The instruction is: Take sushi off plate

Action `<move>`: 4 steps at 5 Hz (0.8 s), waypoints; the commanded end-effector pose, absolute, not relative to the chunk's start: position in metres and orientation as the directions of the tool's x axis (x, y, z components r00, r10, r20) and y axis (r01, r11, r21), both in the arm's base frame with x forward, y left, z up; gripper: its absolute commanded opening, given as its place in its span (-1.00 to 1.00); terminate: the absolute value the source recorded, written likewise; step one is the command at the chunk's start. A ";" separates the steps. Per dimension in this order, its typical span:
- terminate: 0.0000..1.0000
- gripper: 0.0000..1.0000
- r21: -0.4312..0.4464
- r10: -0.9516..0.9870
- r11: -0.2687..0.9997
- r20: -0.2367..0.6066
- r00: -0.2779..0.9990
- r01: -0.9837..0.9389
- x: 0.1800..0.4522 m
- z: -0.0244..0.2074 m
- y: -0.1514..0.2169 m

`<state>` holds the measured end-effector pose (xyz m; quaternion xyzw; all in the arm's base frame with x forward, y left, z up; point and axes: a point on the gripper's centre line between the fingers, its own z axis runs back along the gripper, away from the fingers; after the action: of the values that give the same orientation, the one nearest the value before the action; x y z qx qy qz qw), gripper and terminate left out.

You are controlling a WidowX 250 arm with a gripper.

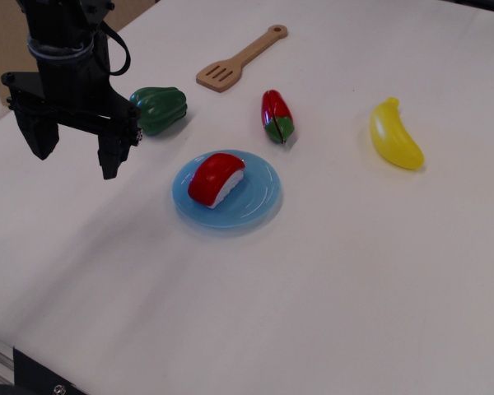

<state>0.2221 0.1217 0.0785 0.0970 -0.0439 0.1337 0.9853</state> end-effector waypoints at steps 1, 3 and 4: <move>-1.00 1.00 0.179 0.255 0.945 0.112 0.960 -0.272 0.222 0.078 0.122; -1.00 1.00 0.062 0.175 0.980 0.183 0.967 -0.189 0.256 0.094 0.085; -1.00 1.00 0.014 0.144 0.989 0.184 0.972 -0.150 0.271 0.091 0.070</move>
<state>0.2659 0.0663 0.0767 0.0083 -0.0678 0.0745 0.9949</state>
